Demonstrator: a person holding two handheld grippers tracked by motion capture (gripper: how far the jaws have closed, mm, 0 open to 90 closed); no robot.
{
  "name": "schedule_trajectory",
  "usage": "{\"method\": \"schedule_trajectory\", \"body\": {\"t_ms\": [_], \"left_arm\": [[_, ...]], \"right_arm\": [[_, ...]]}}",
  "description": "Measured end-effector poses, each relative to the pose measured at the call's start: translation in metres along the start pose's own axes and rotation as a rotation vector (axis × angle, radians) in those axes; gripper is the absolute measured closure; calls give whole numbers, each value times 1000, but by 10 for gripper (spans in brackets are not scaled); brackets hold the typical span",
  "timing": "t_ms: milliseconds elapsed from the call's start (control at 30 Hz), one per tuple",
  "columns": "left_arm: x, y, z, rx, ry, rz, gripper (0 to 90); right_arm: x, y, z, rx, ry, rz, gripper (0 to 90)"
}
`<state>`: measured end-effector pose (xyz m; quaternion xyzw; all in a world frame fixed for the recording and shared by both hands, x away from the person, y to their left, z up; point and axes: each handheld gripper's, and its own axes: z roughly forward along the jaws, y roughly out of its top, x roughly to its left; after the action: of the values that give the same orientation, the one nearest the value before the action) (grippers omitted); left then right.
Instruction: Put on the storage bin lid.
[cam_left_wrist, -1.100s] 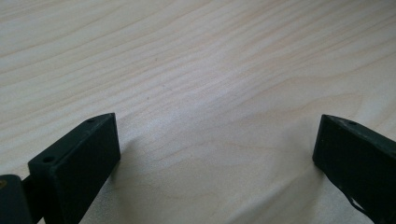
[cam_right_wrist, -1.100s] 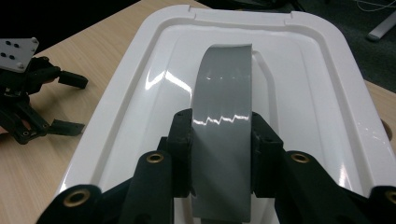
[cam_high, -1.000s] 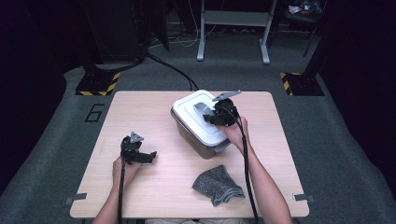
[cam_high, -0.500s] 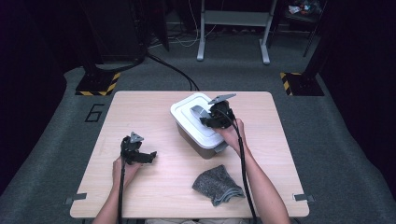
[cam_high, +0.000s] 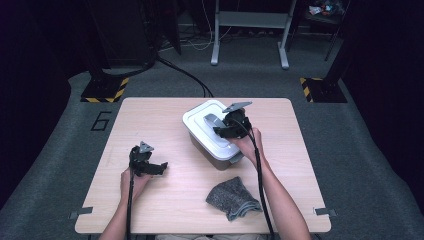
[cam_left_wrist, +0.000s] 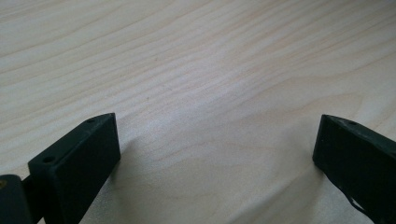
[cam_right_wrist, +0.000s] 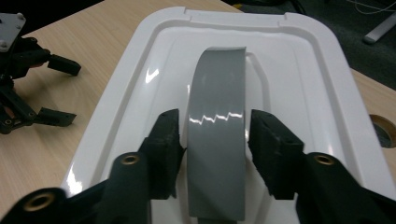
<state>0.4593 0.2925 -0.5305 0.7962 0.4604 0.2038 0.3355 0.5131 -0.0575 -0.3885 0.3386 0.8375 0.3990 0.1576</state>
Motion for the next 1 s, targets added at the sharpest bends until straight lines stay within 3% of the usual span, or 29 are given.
{"method": "schedule_trajectory", "body": {"t_ms": [133,367,733,967,1000], "left_arm": [[0,0,0,0,0,0,5],[0,0,0,-1,0,-1,5],[0,0,0,-1,0,-1,5],[0,0,0,2,1,0,5],[0,0,0,-1,0,0,5]], "right_arm": [[-2,-1,-8,-6,-9,9,292],[-10,-5,-32,-31,-42,7,138],[-21,-28,-75,-55,-109,-7,87],[-30,-55,-96,-60,-163,19,79],[-31,-60,-99,-62,-172,41,79]]}}
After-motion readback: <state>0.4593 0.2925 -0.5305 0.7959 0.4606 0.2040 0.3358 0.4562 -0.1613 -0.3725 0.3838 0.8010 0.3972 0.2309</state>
